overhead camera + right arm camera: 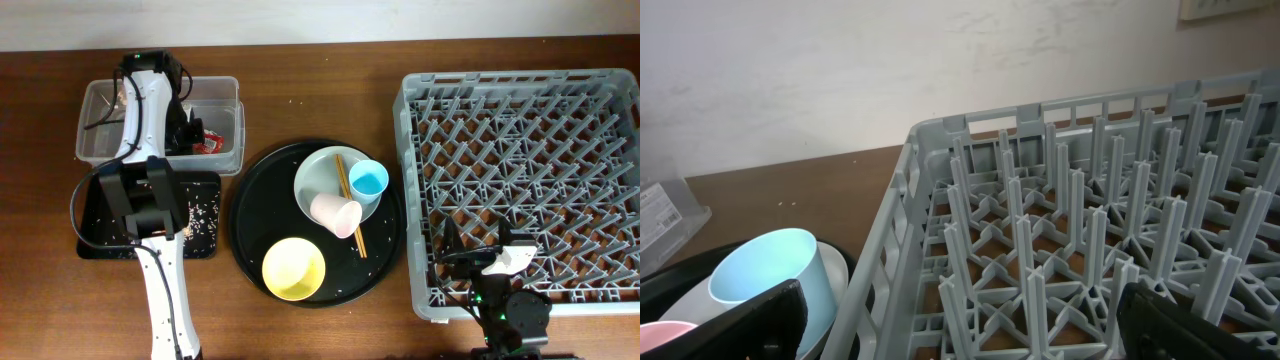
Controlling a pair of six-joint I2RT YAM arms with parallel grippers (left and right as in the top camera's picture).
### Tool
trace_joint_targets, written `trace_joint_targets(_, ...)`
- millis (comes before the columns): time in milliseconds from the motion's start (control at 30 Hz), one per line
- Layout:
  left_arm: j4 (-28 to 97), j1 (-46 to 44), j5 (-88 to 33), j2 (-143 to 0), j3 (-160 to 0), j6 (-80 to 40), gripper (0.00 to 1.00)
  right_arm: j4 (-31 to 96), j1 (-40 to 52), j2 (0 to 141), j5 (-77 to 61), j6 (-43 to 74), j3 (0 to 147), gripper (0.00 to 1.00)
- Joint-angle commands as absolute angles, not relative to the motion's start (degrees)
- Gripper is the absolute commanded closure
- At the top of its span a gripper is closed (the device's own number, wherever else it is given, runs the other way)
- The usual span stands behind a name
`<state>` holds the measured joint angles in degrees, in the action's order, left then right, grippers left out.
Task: Sort waste into correct bins and load items into the dishwasher rack
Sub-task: 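Carry the red wrapper over the clear bin and release it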
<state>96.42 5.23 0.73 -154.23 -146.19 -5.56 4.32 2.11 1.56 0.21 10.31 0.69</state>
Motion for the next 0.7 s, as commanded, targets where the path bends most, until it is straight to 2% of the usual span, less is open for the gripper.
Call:
trace_joint_targets(0, 96.77, 5.43, 1.41, -155.37, -144.35, -5.52, 0.99, 4.56, 1.85, 1.23, 0.69, 10.37, 0.32, 0.02)
trace_joint_targets(667, 96.62, 5.61, 4.62, -150.91, -137.78, -7.27, 0.99, 4.56, 1.85, 1.23, 0.69, 10.37, 0.32, 0.02)
